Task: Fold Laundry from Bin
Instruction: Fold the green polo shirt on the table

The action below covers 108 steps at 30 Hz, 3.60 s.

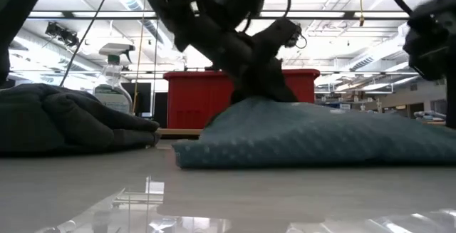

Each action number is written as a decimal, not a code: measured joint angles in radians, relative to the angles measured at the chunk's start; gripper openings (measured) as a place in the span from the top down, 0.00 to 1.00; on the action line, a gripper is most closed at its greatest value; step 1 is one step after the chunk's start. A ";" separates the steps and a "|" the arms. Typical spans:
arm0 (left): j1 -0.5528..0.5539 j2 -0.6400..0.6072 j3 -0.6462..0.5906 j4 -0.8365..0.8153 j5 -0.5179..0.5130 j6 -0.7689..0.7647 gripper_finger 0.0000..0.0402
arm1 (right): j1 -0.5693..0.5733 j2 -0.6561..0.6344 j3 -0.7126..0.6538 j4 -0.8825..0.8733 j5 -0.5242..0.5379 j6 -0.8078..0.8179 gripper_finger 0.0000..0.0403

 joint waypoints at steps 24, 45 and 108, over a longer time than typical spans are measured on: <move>-0.015 0.057 0.001 -0.009 -0.114 0.018 0.96 | -0.092 0.181 0.005 0.060 0.176 0.093 0.97; -0.013 0.010 0.001 0.046 -0.160 0.028 0.96 | -0.048 0.156 0.139 -0.314 -0.055 0.164 1.00; -0.210 -0.252 -0.163 -0.215 0.255 -0.194 0.71 | -0.097 -0.197 0.096 -0.262 -0.061 -0.749 0.78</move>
